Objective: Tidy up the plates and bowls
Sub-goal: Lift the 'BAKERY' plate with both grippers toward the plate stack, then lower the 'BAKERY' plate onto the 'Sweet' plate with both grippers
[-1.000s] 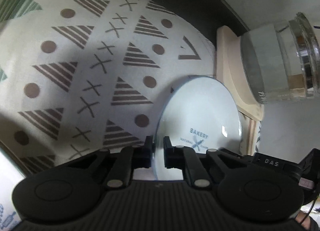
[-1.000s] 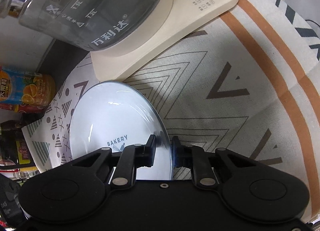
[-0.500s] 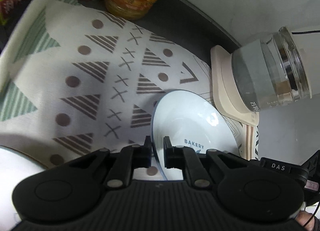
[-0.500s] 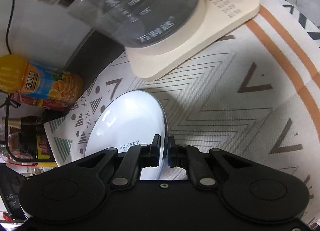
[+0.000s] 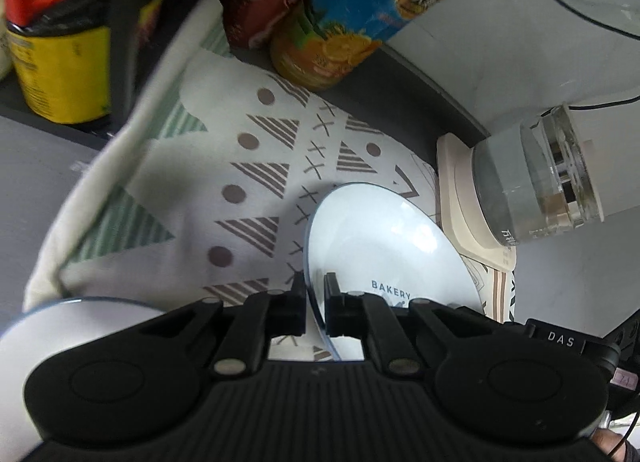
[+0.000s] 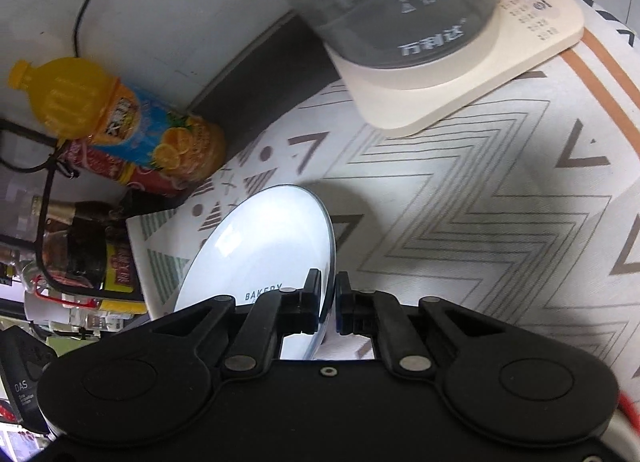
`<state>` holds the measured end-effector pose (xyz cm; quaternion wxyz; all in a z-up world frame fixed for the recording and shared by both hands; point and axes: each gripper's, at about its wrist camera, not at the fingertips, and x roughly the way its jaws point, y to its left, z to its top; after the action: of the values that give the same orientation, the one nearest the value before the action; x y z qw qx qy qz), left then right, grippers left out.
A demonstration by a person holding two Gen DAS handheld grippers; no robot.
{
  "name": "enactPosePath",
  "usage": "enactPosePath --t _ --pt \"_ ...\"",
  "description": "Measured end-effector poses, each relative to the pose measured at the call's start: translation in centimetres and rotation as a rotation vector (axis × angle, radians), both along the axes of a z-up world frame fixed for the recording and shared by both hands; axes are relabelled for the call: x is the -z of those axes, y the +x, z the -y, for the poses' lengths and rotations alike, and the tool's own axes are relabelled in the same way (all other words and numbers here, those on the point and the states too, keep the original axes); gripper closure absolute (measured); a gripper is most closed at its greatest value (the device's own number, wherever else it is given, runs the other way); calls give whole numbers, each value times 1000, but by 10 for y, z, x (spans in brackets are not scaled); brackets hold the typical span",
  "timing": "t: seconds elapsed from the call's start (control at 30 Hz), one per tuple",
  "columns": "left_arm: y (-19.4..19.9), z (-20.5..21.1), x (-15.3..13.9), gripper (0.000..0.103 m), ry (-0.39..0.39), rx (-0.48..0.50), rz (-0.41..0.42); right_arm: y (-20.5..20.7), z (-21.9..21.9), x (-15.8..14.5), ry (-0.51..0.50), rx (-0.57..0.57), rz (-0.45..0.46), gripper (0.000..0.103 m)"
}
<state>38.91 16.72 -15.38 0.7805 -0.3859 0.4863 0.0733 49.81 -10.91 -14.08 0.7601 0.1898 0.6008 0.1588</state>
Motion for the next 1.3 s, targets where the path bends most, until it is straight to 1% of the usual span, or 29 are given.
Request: enactPosePath --t 0.13,0.43,0.67,0.87,0.97,1.17,1.3 --pt "-15 -11 -10 97 13 -9 29 -11 -13 -8 12 -10 38 96" --pt "-46 -29 -27 97 33 -28 64 -38 -36 -22 21 -44 85 96" --pt "-72 -36 -28 97 14 -19 60 -63 -48 -35 -3 -86 131 95" --pt "-100 -38 -32 97 32 -18 87 -84 -58 -45 -21 -141 171 95" --pt "-115 -41 -32 97 21 -25 91 -95 -63 -50 -23 -177 187 94" --pt "-139 -42 -28 97 13 -57 70 -117 -73 -53 -64 -278 209 93" --pt "-157 -40 -26 97 13 -102 25 -129 -77 -50 -71 -319 206 93"
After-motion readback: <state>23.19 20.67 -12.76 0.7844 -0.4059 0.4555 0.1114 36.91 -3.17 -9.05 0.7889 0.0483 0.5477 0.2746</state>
